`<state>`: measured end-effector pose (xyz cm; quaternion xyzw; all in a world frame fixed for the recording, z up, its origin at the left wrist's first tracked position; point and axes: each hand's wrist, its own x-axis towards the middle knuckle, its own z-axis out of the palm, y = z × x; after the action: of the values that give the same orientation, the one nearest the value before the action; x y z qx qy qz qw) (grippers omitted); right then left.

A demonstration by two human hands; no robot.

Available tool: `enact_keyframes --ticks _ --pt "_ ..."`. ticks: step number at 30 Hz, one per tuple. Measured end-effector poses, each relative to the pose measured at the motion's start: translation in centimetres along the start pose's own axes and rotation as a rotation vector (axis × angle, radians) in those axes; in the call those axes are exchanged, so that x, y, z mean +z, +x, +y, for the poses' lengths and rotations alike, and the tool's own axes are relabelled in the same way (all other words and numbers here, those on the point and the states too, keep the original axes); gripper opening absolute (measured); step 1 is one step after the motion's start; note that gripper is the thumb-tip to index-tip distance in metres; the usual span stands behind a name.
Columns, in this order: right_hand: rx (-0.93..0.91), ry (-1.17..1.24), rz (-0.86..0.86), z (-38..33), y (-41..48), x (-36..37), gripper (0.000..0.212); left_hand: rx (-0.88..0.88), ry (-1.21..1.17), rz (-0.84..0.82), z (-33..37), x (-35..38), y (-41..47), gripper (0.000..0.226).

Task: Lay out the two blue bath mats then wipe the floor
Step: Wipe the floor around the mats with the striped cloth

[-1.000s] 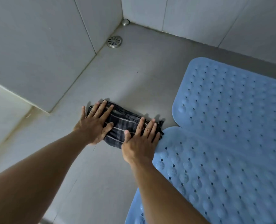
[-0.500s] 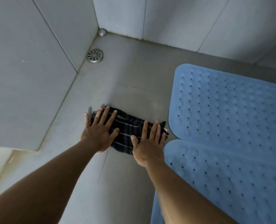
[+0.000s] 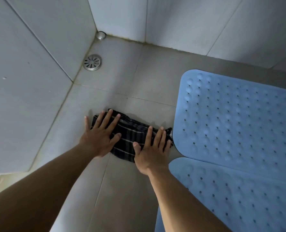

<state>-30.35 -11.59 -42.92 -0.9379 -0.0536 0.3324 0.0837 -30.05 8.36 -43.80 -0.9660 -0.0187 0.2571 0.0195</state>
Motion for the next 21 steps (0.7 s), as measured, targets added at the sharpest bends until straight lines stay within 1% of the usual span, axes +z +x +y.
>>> enact_keyframes --ticks 4,7,10,16,19,21 --pt "-0.046 -0.001 0.019 0.2 3.5 -2.6 0.075 -0.011 0.011 0.043 -0.3 -1.8 3.8 0.071" --pt "-0.048 -0.01 -0.025 0.2 6.4 -5.2 0.077 -0.017 0.018 0.029 -0.2 -4.1 7.6 0.069" --pt "-0.05 0.046 -0.065 -0.2 8.5 -7.6 0.077 -0.036 0.026 -0.001 0.0 -6.3 10.6 0.069" --pt "-0.082 0.12 -0.144 0.7 11.6 -11.9 0.07 -0.066 -0.001 -0.045 0.1 -8.2 13.4 0.069" --pt "-0.07 0.117 -0.122 0.5 12.6 -12.6 0.072 -0.053 -0.016 -0.041 0.2 -8.6 14.5 0.07" --pt "-0.064 0.092 -0.076 0.3 13.5 -12.6 0.074 -0.04 -0.023 -0.011 0.1 -8.8 15.3 0.07"
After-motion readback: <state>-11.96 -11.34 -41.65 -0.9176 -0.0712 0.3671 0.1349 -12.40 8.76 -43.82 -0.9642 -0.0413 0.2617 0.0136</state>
